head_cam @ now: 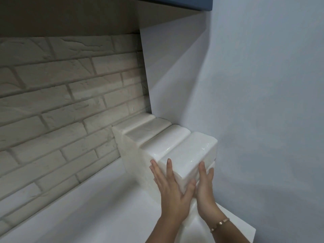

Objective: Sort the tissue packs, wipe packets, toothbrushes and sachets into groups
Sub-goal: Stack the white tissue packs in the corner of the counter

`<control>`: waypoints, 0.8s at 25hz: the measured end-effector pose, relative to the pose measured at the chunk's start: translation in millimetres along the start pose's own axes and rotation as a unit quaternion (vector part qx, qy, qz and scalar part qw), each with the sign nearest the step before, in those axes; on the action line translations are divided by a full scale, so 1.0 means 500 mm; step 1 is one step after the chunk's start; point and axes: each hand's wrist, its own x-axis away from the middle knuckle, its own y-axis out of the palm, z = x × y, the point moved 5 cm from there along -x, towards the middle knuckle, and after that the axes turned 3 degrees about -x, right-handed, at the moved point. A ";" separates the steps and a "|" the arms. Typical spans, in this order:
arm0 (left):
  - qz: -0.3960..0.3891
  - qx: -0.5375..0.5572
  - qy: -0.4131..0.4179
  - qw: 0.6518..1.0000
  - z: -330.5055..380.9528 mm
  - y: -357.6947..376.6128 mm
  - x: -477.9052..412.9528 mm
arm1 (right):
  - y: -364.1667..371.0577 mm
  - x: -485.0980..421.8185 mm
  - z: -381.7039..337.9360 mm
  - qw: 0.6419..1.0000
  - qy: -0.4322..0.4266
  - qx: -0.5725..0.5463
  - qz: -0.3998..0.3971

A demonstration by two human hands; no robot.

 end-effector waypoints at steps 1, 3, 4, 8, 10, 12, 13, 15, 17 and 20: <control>0.007 0.009 -0.005 1.000 -0.001 0.002 -0.001 | 0.012 -0.003 0.015 1.000 0.013 -0.010 -0.008; 0.012 0.021 -0.008 1.000 -0.004 0.009 -0.002 | 0.031 0.002 0.026 1.000 0.020 -0.008 -0.014; 0.012 0.028 -0.006 1.000 -0.006 0.012 -0.003 | 0.038 0.000 0.027 1.000 0.012 -0.012 -0.017; -0.006 0.039 -0.005 0.999 -0.011 0.011 -0.009 | 0.042 -0.010 0.030 0.999 0.029 -0.034 0.006; -0.032 0.033 -0.001 0.999 -0.010 0.007 -0.009 | 0.035 -0.011 0.041 0.997 0.043 -0.058 0.021; -0.045 0.035 -0.018 0.998 -0.011 0.001 -0.002 | 0.024 -0.009 0.072 0.994 0.085 -0.065 0.035; -0.047 0.048 -0.050 0.997 -0.012 -0.001 0.003 | 0.024 -0.002 0.091 0.989 0.125 -0.075 0.032; -0.066 0.096 -0.144 0.983 -0.019 0.002 0.017 | 0.030 0.005 0.134 0.979 0.183 -0.085 0.015; -0.113 0.128 -0.191 0.967 -0.018 0.014 0.029 | 0.031 -0.003 0.145 0.982 0.178 -0.062 0.004; -0.146 0.139 -0.201 0.959 -0.027 0.014 0.030 | 0.033 0.012 0.119 0.980 0.160 -0.116 0.010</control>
